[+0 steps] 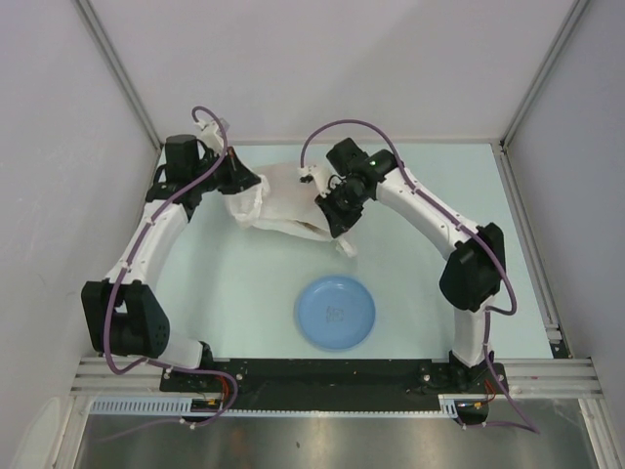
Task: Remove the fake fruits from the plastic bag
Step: Adjust the plastic bag at the center of the board, then take out the fake fruit from the plastic bag.
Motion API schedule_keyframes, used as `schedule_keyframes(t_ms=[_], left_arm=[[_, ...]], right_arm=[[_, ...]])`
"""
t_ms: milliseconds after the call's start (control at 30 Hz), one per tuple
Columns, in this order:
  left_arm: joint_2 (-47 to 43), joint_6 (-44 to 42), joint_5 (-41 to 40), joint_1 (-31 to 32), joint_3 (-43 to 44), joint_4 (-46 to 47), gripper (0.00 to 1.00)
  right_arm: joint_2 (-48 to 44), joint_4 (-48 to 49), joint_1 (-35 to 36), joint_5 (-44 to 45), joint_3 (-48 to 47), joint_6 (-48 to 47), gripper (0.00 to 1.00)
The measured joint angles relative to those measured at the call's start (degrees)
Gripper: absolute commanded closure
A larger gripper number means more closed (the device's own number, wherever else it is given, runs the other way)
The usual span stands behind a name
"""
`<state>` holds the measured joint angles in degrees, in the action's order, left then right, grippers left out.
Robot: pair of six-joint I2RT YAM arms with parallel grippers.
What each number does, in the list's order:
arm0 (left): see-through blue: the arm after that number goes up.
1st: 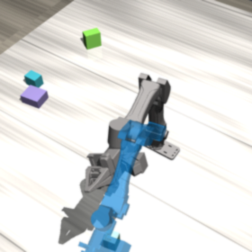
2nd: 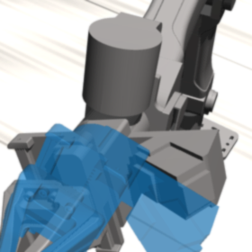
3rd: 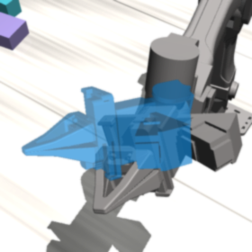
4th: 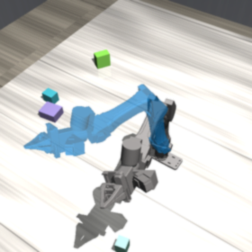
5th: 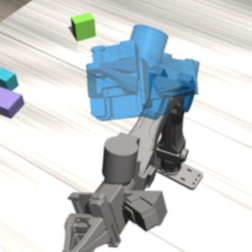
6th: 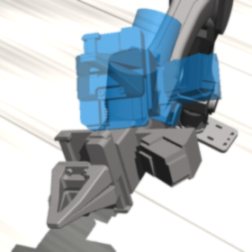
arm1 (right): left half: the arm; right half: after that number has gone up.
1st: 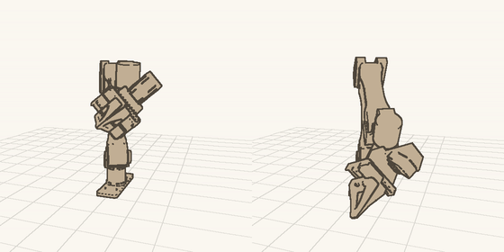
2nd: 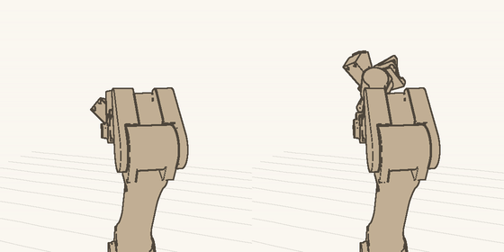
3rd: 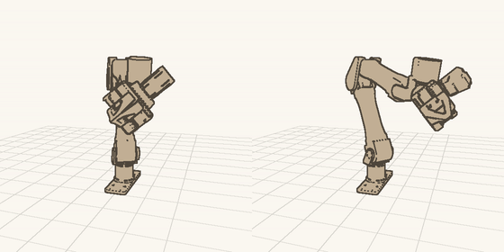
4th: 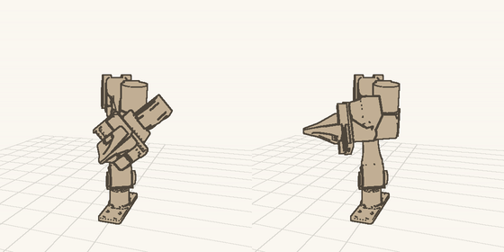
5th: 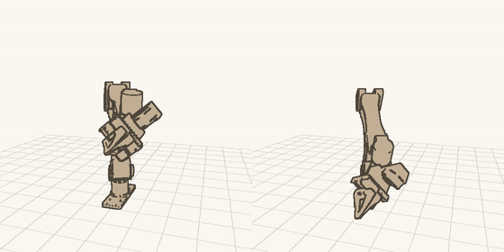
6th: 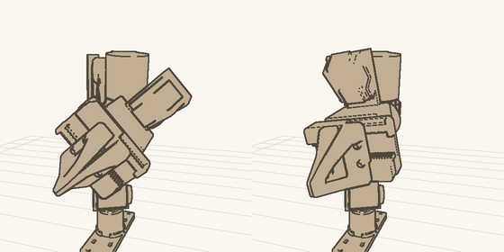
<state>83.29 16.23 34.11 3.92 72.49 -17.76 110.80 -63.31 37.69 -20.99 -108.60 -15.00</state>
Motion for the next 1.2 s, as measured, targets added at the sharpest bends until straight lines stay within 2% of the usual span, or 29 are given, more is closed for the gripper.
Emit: schedule_keyframes(t_ms=[100,167,267,333,433,500,600,667,733,767,800,900,1033,1133,1167,1200], left_arm=[[1.22,-1.27,-0.52,-0.02,2.73,-1.7,1.0],[4.0,-2.69,-0.81,-0.13,8.15,-2.54,1.0],[9.2,-4.61,-0.94,-0.66,18.47,-2.62,1.0],[12.26,-5.81,-0.87,-1.05,24.22,-2.19,1.0],[16.94,-7.19,0.28,-1.44,33.29,-0.81,1.0],[17.77,-7.26,2.36,-1.46,35.45,0.33,1.0],[16.02,-7.26,7.04,-0.83,34.27,0.81,1.0],[12.48,-8.04,9.2,0.09,28.09,2.21,1.0],[6.49,-9.27,11.74,1.66,17.11,0.17,1.0],[4.48,-9.57,13.07,2.67,12.9,-1.31,1.0],[3.89,-9.75,13.7,3.19,11.17,-1.81,1.0],[3.1,-10.29,15.63,5.7,4.66,-3.63,1.0],[3.1,-10.29,15.72,7.8,1.25,-6.01,1.0],[2.69,-10.29,15.67,8.22,1.25,-6.14,1.0],[2.51,-10.25,15.67,8.22,1.22,-6.14,1.0],[2.29,-10.23,15.65,8.22,1.29,-6.14,1.0]], right_arm=[[3.21,-1.36,0.09,2.95,-4.7,-0.13,1.0],[9.29,-3.02,-1.11,4.33,-16.5,-0.07,1.0],[19.08,0.28,-4.33,6.64,-36.37,0.81,1.0],[21.2,5.64,-7.02,8.57,-41.68,1.49,1.0],[17.68,16.28,-11.58,10.75,-35.69,2.91,1.0],[14.32,22.47,-14.69,11.8,-29.09,4.07,1.0],[9.64,26.43,-18.84,13.16,-23.28,5.18,1.0],[3.87,31.5,-19.23,13.09,-13.38,5.14,1.0],[-4.7,30.82,-19.37,12.57,0.59,5.14,0.8],[-6.93,30.16,-19.41,12.35,4.22,5.25,0.69],[-8.07,30.01,-19.41,12.13,6.16,5.2,0.53],[-10.64,29.14,-19.06,12.35,11.8,5.44,0.33],[-11.37,28.37,-17.31,13.4,11.82,4.87,0.32],[-15.04,28.81,-13.31,13.57,12.02,2.91,0.38],[-16.28,29.33,-12.2,13.18,12.41,2.36,0.46],[-18.12,30.62,-10.78,12.83,13.6,1.68,0.5]])
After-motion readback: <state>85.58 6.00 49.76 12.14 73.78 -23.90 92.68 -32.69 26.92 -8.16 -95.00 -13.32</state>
